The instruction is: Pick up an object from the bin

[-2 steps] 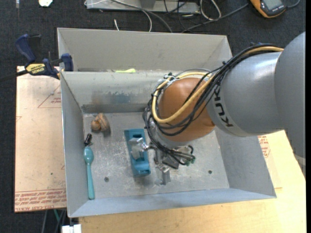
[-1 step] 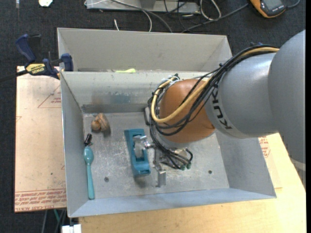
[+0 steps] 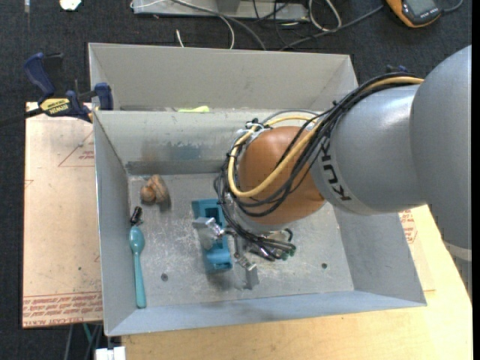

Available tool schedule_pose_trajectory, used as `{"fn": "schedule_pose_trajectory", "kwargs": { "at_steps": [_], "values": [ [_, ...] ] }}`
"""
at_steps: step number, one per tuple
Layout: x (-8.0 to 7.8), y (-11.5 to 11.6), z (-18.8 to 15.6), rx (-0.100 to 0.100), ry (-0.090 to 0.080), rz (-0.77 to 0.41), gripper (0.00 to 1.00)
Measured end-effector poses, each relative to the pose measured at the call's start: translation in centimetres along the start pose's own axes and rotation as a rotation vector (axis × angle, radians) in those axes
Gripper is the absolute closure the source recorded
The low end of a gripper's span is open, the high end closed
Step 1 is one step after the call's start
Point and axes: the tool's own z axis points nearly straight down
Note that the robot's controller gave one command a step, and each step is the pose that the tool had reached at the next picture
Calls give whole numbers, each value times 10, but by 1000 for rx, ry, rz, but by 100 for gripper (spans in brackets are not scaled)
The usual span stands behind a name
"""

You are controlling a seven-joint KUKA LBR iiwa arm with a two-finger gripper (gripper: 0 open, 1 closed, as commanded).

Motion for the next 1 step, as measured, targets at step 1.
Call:
{"fn": "schedule_pose_trajectory", "kwargs": {
  "at_steps": [1],
  "values": [
    [2, 8, -1, 1, -2, -67, 0]
  ]
}}
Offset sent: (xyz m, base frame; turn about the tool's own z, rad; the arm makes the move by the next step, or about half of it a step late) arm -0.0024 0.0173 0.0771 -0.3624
